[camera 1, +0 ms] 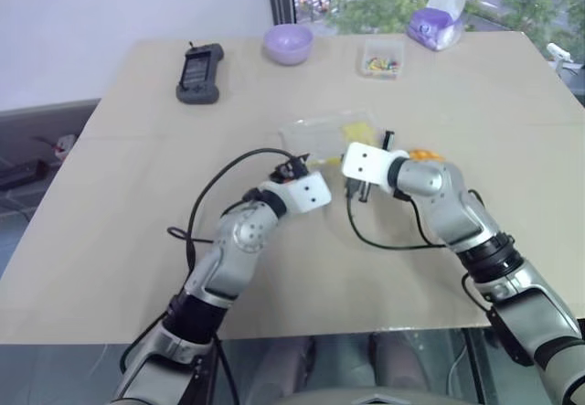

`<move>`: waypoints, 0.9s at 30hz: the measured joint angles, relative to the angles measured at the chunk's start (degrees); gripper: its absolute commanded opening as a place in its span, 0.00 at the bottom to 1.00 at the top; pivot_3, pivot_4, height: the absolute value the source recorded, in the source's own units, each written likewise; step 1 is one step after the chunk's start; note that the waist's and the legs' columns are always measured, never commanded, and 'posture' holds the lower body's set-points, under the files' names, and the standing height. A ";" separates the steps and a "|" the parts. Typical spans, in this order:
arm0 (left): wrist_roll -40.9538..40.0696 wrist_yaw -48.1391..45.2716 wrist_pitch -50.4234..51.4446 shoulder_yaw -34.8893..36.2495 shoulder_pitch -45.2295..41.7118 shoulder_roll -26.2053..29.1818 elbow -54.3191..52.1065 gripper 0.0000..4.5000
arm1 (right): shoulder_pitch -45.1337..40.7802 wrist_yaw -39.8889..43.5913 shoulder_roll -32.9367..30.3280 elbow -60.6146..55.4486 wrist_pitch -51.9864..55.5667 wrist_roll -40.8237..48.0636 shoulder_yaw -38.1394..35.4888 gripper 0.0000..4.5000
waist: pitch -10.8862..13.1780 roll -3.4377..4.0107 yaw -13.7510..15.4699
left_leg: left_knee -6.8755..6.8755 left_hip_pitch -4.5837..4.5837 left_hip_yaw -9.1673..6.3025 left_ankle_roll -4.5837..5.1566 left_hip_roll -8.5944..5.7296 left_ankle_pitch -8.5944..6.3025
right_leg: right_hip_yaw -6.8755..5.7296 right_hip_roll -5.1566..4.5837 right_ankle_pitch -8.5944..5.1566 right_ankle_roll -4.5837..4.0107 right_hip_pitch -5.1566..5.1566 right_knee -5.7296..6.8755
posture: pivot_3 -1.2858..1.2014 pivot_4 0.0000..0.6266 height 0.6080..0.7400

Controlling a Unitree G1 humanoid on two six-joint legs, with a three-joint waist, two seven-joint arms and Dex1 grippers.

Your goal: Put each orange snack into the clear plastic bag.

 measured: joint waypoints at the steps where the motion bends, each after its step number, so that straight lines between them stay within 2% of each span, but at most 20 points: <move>1: 0.11 0.00 -0.05 -0.20 0.00 0.00 0.25 0.47 | 0.00 0.03 -0.02 -0.09 0.09 -0.09 0.00 0.00 | 0.00 0.00 -0.01 | 0.00 0.00 0.00 0.00 0.00 0.00 | 0.00 0.00 0.00 0.00 0.00 0.00 | 0.52 0.24 1.00; 17: 1.65 0.90 -0.77 -0.94 -1.47 -0.65 3.38 0.47 | 0.15 1.33 -0.03 -2.27 1.34 -0.22 0.00 0.00 | 0.00 0.00 -0.01 | 0.00 0.00 0.00 0.00 0.00 0.00 | 0.00 0.00 0.00 0.00 0.00 0.00 | 0.52 0.24 1.00; 22: 2.19 1.41 -1.03 -0.94 -1.77 -0.66 3.50 0.21 | 0.34 1.36 -0.03 -2.71 1.71 -0.30 0.00 0.00 | 0.00 0.00 -0.01 | 0.00 0.00 0.00 0.00 0.00 0.00 | 0.00 0.00 0.00 0.00 0.00 0.00 | 0.52 0.24 1.00; 24: 2.25 1.43 -1.09 -0.94 -1.77 -0.67 3.52 0.01 | 0.60 1.36 -0.02 -2.99 1.79 -0.35 0.00 0.00 | 0.00 0.00 -0.01 | 0.00 0.00 0.00 0.00 0.00 0.00 | 0.00 0.00 0.00 0.00 0.00 0.00 | 0.52 0.24 1.00; 27: 2.31 1.43 -1.12 -0.96 -1.77 -0.82 3.60 0.00 | 0.71 1.37 -0.02 -3.15 1.92 -0.41 0.00 0.00 | 0.00 0.00 -0.01 | 0.01 0.00 0.00 0.00 0.00 0.00 | 0.00 0.00 0.00 0.00 0.00 0.00 | 0.52 0.24 1.00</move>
